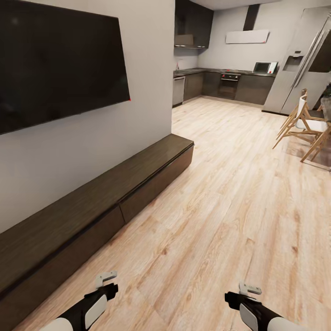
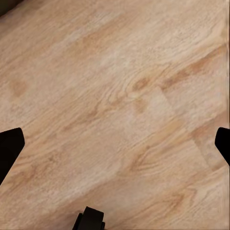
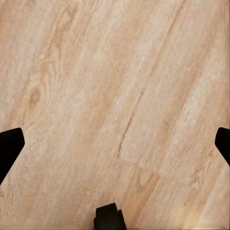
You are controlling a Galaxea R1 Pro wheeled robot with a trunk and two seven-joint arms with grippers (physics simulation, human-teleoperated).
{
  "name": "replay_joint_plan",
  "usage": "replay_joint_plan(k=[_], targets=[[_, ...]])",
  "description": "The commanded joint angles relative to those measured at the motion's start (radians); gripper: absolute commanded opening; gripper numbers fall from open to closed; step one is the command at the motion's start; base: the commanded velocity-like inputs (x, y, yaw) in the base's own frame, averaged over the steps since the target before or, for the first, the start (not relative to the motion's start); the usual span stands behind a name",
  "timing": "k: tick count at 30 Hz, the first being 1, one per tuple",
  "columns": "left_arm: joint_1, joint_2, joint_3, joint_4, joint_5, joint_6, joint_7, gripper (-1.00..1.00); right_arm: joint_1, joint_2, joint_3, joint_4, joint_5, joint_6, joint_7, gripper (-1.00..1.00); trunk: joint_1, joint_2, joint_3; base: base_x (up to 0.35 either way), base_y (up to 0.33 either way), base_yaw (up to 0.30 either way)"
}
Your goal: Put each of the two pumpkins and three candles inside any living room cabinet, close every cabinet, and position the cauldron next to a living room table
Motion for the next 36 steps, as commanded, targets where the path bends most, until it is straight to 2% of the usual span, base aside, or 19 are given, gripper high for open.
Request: replay_joint_plan(k=[1, 7, 19, 33, 36], targets=[[0.000, -0.001, -0.009, 0.000, 0.006, -0.003, 0.006, 1.00, 0.000, -0.001, 0.009, -0.001, -0.013, 0.003, -0.005, 1.00, 0.000, 0.000, -0.001, 0.041, 0.000, -0.260], [0.000, -0.017, -0.014, 0.034, -0.002, -0.020, 0.001, 1.00, 0.000, -0.002, 0.009, 0.001, -0.024, -0.006, -0.003, 1.00, 0.000, 0.000, -0.001, 0.204, 0.000, -0.275], [0.000, -0.018, -0.015, 0.046, -0.002, -0.025, 0.000, 1.00, 0.000, -0.002, 0.009, 0.002, -0.024, -0.007, -0.004, 1.00, 0.000, 0.000, -0.001, 0.315, -0.031, -0.281], [0.000, -0.019, -0.015, 0.065, -0.007, -0.027, 0.000, 1.00, 0.000, -0.002, 0.007, 0.003, -0.026, -0.010, -0.003, 1.00, 0.000, 0.000, -0.001, 0.306, -0.167, -0.281], [0.000, -0.020, -0.016, 0.065, -0.007, -0.027, 0.000, 1.00, 0.000, -0.002, 0.008, 0.003, -0.046, -0.011, -0.002, 1.00, 0.000, 0.000, 0.001, 0.290, -0.212, -0.280]])
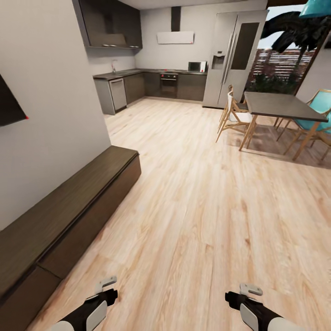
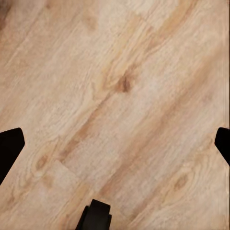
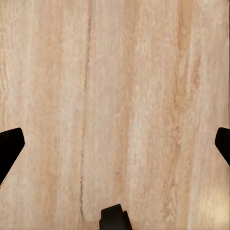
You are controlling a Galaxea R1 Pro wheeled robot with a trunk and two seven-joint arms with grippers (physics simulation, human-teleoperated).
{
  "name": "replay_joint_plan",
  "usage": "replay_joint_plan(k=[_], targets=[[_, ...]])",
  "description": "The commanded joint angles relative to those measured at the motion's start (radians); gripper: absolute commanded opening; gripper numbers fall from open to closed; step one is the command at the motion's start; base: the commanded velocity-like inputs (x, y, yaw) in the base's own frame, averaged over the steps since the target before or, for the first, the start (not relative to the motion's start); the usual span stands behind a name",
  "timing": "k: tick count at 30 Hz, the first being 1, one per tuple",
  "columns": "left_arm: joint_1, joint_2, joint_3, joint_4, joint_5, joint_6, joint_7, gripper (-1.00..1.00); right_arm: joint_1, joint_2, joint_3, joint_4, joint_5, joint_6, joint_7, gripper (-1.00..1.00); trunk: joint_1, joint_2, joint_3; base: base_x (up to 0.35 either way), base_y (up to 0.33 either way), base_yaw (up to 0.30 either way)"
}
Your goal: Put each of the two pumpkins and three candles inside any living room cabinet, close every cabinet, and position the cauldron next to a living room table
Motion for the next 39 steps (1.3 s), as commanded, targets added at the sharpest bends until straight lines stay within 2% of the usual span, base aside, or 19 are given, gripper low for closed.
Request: replay_joint_plan(k=[1, 8, 39], targets=[[0.000, 0.001, -0.008, -0.004, 0.005, 0.005, 0.008, 1.00, 0.000, 0.000, 0.008, -0.002, -0.017, 0.001, -0.004, 1.00, 0.000, 0.000, 0.000, 0.290, -0.212, -0.279], [0.000, 0.001, -0.008, -0.004, 0.005, 0.005, 0.008, 1.00, 0.000, 0.000, 0.008, -0.002, -0.035, 0.000, -0.003, 1.00, 0.000, 0.000, 0.005, 0.290, -0.213, -0.278], [0.000, 0.002, -0.008, -0.004, 0.007, 0.005, 0.008, 1.00, 0.000, 0.000, 0.009, -0.002, -0.037, -0.006, -0.004, 1.00, 0.000, 0.000, 0.030, 0.292, -0.174, -0.275]])
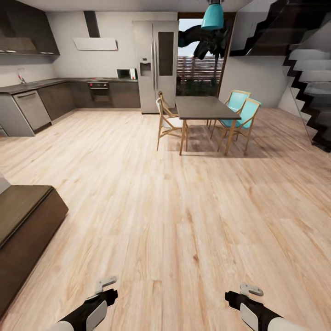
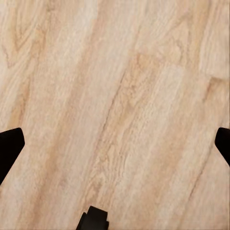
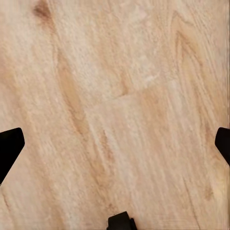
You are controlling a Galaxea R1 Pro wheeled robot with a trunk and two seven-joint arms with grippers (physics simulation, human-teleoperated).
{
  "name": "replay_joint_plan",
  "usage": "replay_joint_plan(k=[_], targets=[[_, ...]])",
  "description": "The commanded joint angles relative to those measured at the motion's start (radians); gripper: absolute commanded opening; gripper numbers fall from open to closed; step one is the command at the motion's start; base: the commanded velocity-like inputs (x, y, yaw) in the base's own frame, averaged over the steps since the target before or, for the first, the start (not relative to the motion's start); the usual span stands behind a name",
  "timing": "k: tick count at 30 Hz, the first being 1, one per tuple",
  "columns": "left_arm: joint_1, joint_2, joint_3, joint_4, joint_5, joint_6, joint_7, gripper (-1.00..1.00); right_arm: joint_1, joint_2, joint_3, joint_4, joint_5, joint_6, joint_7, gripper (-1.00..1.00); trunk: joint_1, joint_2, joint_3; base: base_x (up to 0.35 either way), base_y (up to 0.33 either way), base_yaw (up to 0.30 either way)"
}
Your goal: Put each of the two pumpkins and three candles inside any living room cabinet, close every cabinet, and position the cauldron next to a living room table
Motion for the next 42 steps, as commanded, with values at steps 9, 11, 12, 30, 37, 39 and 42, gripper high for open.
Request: replay_joint_plan(k=[9, 11, 12, 30, 37, 39, 42], targets=[[0.000, 0.001, -0.008, -0.004, 0.006, 0.005, 0.008, 1.00, 0.000, 0.000, 0.009, -0.002, -0.009, 0.000, -0.004, 1.00, 0.001, 0.000, 0.003, 0.304, -0.127, -0.123], [0.000, 0.002, -0.008, -0.004, 0.006, 0.005, 0.008, 1.00, 0.000, 0.000, 0.009, -0.002, -0.009, 0.000, -0.003, 1.00, 0.001, 0.000, 0.003, 0.313, -0.101, -0.069], [0.000, 0.001, -0.008, -0.004, 0.005, 0.005, 0.008, 1.00, 0.000, 0.000, 0.009, -0.002, -0.009, -0.003, -0.003, 1.00, 0.001, 0.000, 0.003, 0.313, -0.098, -0.163], [0.000, 0.000, -0.011, -0.004, 0.007, -0.013, 0.008, 1.00, 0.000, 0.000, 0.007, -0.002, -0.039, -0.043, -0.002, 1.00, 0.001, 0.000, -0.009, 0.314, -0.097, -0.246], [0.000, 0.001, -0.010, -0.003, 0.008, -0.014, 0.008, 1.00, 0.000, 0.000, 0.007, -0.002, -0.040, -0.043, -0.001, 1.00, 0.001, 0.000, -0.014, 0.314, -0.097, -0.255], [0.000, 0.001, -0.010, -0.002, 0.008, -0.015, 0.008, 1.00, 0.000, 0.000, 0.007, -0.002, -0.040, -0.044, -0.001, 1.00, 0.001, 0.000, -0.016, 0.314, -0.097, -0.255], [0.000, 0.000, -0.011, 0.018, 0.005, -0.016, 0.008, 1.00, 0.000, 0.000, 0.007, -0.002, -0.040, -0.044, -0.001, 1.00, 0.001, 0.000, -0.018, 0.314, -0.097, -0.255]])
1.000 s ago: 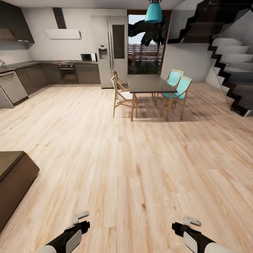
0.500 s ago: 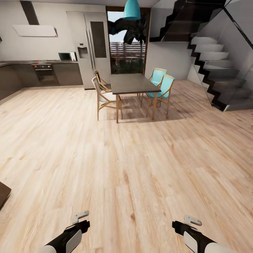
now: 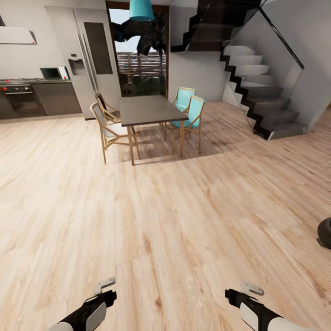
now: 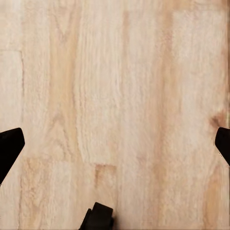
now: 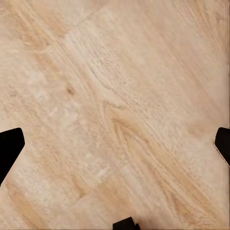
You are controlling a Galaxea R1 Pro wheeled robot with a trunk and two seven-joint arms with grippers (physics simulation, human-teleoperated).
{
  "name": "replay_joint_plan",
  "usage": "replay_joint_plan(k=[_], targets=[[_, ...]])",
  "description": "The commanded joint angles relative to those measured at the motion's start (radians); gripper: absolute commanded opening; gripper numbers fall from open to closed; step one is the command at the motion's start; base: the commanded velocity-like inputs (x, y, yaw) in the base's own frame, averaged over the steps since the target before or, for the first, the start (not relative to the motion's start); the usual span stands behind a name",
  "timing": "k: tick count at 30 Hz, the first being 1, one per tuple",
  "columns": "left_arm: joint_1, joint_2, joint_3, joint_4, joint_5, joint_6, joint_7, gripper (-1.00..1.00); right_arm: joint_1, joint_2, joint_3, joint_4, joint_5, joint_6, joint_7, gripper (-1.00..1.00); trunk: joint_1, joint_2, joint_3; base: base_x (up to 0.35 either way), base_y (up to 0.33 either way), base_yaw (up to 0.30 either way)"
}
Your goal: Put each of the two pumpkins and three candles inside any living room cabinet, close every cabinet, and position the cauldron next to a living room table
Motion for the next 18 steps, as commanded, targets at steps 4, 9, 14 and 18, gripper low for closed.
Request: replay_joint_plan(k=[4, 9, 14, 18], targets=[[0.000, 0.001, -0.009, 0.003, 0.005, 0.002, 0.007, 1.00, 0.000, 0.000, 0.009, -0.001, -0.025, -0.002, -0.003, 1.00, 0.001, 0.000, -0.004, 0.314, -0.097, -0.255], [0.000, 0.001, -0.009, 0.004, 0.005, 0.002, 0.007, 1.00, 0.000, 0.000, 0.009, -0.001, -0.039, -0.002, -0.003, 1.00, 0.001, 0.000, -0.008, 0.314, -0.097, -0.255], [0.000, 0.000, -0.009, 0.004, 0.005, 0.002, 0.007, 1.00, 0.000, 0.000, 0.009, -0.001, -0.042, -0.001, -0.003, 1.00, 0.001, 0.000, -0.011, 0.314, -0.097, -0.255], [0.000, 0.001, -0.008, 0.004, 0.004, 0.002, 0.007, 1.00, 0.000, 0.000, 0.009, -0.001, -0.042, -0.001, -0.004, 1.00, 0.001, 0.000, -0.014, 0.314, -0.097, -0.255]])
